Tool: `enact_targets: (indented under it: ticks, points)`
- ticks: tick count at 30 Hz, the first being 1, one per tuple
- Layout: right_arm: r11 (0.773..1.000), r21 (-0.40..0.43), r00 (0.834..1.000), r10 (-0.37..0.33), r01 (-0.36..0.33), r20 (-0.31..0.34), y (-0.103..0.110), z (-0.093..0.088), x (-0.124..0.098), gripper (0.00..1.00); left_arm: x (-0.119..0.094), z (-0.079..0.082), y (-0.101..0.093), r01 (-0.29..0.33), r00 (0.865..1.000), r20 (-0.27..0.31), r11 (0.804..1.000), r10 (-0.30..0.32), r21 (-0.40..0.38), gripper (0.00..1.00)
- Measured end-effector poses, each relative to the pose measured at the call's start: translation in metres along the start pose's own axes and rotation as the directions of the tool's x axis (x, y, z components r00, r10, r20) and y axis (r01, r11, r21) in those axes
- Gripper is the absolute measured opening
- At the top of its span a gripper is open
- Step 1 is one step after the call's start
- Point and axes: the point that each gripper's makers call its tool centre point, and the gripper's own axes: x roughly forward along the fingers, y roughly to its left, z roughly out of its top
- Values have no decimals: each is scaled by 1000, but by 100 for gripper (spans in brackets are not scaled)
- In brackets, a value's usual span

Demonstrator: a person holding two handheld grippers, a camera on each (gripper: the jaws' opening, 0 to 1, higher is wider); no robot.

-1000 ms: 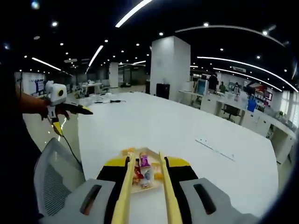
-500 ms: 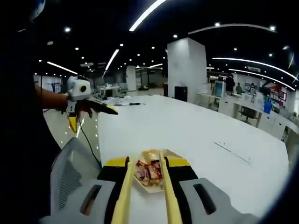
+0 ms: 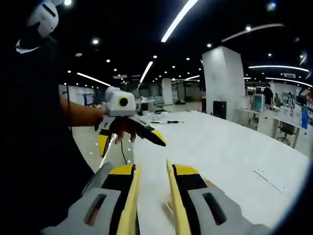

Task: Place the target food into the container with the food tongs after gripping and lifting it, then release it inside without dropping or visibly crushing the food.

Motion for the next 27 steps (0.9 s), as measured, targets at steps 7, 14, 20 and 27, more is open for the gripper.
enact_targets:
  ticks: [7, 14, 20, 27]
  points:
    - [996, 23, 995, 91, -92, 27, 18, 13, 6, 28, 12, 7, -18, 93, 996, -4, 996, -93, -5, 53]
    - [989, 15, 989, 145, -145, 2, 30, 6, 11, 28, 14, 8, -25, 111, 994, 3, 994, -111, 15, 40]
    - [988, 23, 988, 156, -156, 3, 33, 2, 15, 28, 14, 12, -29, 119, 993, 8, 992, -120, 39, 32]
    - [988, 37, 989, 148, -148, 6, 31, -3, 18, 28, 16, 15, -30, 118, 993, -1, 991, -119, 70, 26]
